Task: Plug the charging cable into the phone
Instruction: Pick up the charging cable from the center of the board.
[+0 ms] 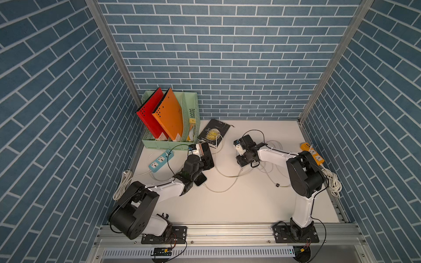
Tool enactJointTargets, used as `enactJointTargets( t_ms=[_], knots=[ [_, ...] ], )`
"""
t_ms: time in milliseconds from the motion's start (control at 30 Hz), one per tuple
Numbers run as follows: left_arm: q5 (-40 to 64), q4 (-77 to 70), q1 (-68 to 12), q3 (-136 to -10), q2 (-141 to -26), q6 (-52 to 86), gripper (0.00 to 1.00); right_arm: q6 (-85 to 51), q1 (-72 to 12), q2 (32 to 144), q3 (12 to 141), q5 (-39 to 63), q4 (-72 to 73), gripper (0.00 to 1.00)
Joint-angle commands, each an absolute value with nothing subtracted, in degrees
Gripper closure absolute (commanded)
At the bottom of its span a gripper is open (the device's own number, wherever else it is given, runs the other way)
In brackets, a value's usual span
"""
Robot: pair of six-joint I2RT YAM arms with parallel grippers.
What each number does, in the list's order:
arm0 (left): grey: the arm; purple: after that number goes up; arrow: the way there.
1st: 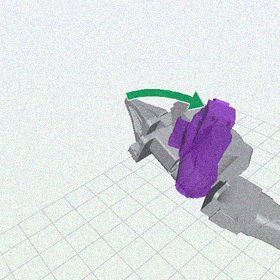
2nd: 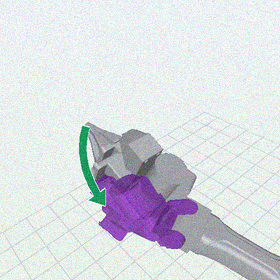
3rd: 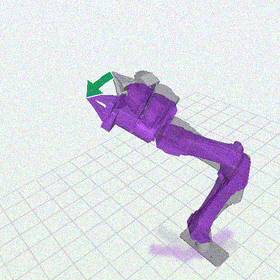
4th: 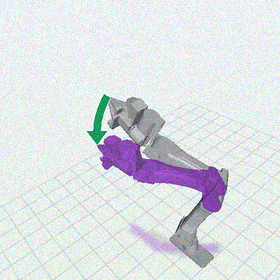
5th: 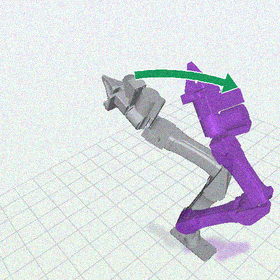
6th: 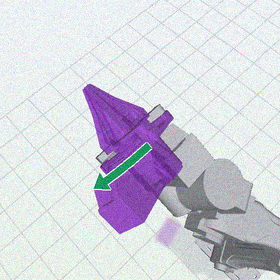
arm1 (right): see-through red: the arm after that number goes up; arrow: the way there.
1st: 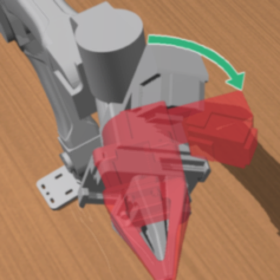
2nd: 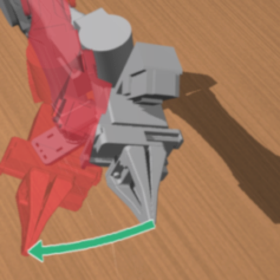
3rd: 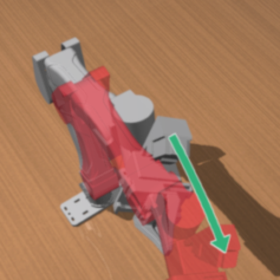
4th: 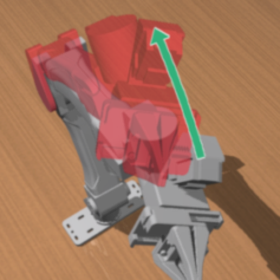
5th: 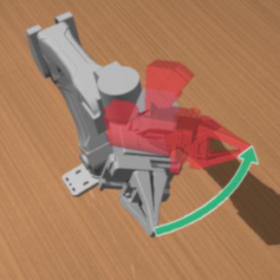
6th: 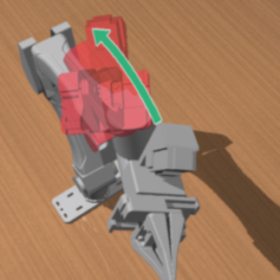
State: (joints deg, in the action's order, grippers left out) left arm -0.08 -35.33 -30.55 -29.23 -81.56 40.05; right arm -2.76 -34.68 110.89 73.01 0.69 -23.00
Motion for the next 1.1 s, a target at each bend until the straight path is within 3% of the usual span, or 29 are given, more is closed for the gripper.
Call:
enactJointTargets(
  t_ms=[0, 367, 667, 867, 1067],
  knots=[
    [0.4, -38.4, -30.2, -30.0, -81.6, 39.5, 1.00, -6.6, -35.6, 112.5, 71.7, -0.6, -26.1, 0.56],
    [0.1, -37.9, -30.1, -29.8, -81.1, 39.5, 1.00, -9.2, -39.7, 112.3, 67.7, -1.2, -25.3, 0.59],
    [-0.2, -37.4, -30.1, -29.6, -80.6, 39.2, 1.00, -10.6, -40.2, 112.7, 65.5, -2.6, -25.2, 0.80],
    [-0.2, -37.3, -30.1, -29.6, -80.6, 39.2, 1.00, -10.4, -40.2, 113.6, 68.2, -3.8, -24.8, 1.00],
    [-0.7, -36.9, -30.1, -29.4, -80.1, 39.1, 1.00, -10.7, -40.1, 113.0, 72.0, -3.9, -21.4, 1.00]
  ],
)
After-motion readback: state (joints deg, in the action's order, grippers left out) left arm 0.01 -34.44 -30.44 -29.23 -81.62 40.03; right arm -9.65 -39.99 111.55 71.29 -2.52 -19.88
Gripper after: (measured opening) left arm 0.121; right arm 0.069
